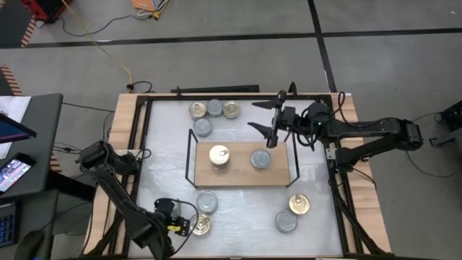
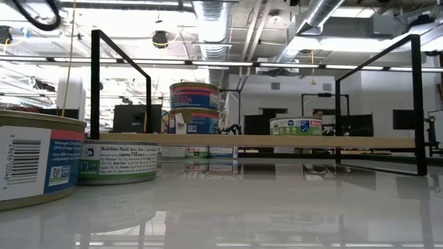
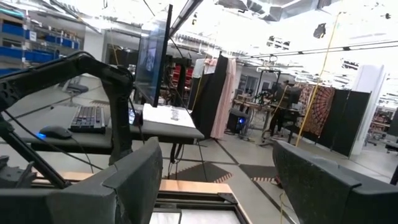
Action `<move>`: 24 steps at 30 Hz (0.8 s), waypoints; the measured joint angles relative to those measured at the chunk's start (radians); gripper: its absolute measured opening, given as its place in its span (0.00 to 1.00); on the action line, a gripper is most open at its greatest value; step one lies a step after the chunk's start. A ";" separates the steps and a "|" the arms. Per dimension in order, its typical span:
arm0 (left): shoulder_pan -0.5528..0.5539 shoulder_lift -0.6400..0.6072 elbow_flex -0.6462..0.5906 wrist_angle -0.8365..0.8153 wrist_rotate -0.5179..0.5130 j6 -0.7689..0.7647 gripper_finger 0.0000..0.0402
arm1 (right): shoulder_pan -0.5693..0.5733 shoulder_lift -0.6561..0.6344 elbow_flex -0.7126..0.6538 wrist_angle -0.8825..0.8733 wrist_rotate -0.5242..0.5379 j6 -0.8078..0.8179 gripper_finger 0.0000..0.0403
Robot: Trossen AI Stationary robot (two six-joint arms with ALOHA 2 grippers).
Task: Stack canned seafood by type on shelf
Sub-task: Stack the green tuna can on top of the green tuna can on the shelf
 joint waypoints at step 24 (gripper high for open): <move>0.042 0.000 -0.056 -0.154 0.065 0.157 0.41 | 0.000 0.000 0.000 -0.010 -0.001 -0.005 0.82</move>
